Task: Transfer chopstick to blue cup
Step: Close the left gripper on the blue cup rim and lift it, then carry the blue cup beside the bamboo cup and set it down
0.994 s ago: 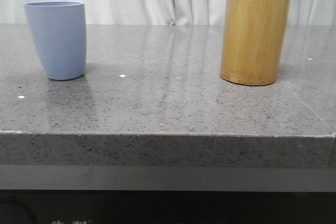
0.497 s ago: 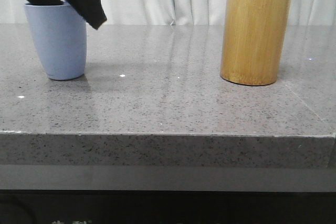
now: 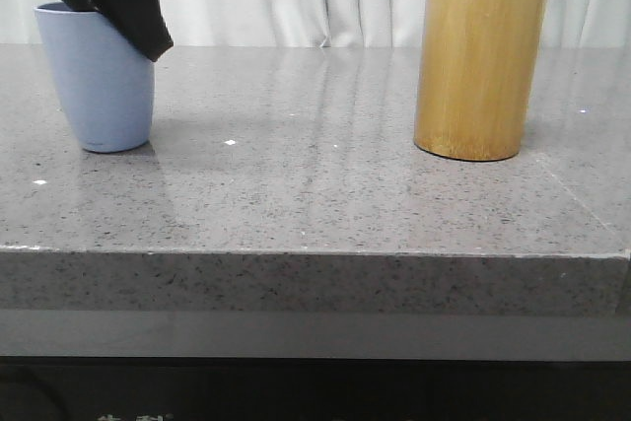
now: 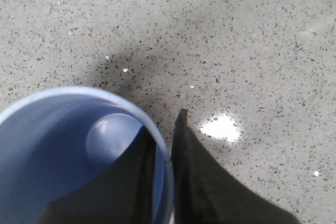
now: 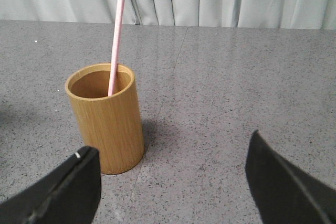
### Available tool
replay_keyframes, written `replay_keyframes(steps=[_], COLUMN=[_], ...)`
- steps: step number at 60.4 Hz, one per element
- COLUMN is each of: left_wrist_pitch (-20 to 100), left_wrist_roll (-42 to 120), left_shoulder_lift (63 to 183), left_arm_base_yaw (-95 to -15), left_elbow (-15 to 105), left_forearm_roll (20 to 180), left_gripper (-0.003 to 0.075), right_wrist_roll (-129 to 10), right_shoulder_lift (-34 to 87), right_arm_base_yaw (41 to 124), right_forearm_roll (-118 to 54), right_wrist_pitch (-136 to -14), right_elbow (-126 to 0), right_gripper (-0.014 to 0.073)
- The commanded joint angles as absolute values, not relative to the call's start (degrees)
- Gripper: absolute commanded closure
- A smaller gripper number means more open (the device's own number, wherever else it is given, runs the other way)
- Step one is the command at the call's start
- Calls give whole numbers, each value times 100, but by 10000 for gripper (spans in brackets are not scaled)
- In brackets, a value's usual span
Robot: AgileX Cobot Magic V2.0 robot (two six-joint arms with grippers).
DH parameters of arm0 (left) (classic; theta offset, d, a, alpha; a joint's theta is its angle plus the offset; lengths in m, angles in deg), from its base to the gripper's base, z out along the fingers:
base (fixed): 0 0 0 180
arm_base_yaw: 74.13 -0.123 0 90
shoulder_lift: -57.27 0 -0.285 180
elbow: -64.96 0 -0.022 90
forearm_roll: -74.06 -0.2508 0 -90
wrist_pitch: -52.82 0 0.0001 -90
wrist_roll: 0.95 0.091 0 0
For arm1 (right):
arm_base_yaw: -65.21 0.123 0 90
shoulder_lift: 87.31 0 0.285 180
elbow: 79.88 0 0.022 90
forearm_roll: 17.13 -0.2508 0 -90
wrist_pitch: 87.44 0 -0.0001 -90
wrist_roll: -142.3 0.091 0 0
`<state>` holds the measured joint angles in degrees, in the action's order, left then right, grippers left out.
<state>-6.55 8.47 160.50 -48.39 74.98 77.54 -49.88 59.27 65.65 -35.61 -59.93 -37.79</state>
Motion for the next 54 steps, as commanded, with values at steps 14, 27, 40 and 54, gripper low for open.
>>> replay_keyframes(steps=[14,27,40,54], left_wrist_pitch=[-609,-650,-1324,-1916], left_wrist_roll=[858,858,820,698], left_shoulder_lift=[15794,16122,16882,17645], left_arm_base_yaw=[-4526,-3834,-3309,-3148], left_elbow=[8025,8908,9917,10677], left_forearm_roll=[7790,7801,7953,8010], left_gripper=[739,739,739,739], right_wrist_roll=[-4993,-4993,-4993,-4993], right_shoulder_lift=[5855,5850,5850,5850], right_arm_base_yaw=[6544,6550,6550,6550], right_forearm_roll=[-3616,-3616,-3616,-3616], right_wrist_pitch=[-6411,-6411,-6411,-6411], right_elbow=[-3995,-3988,-3988,-3988], right_gripper=[13,13,13,13])
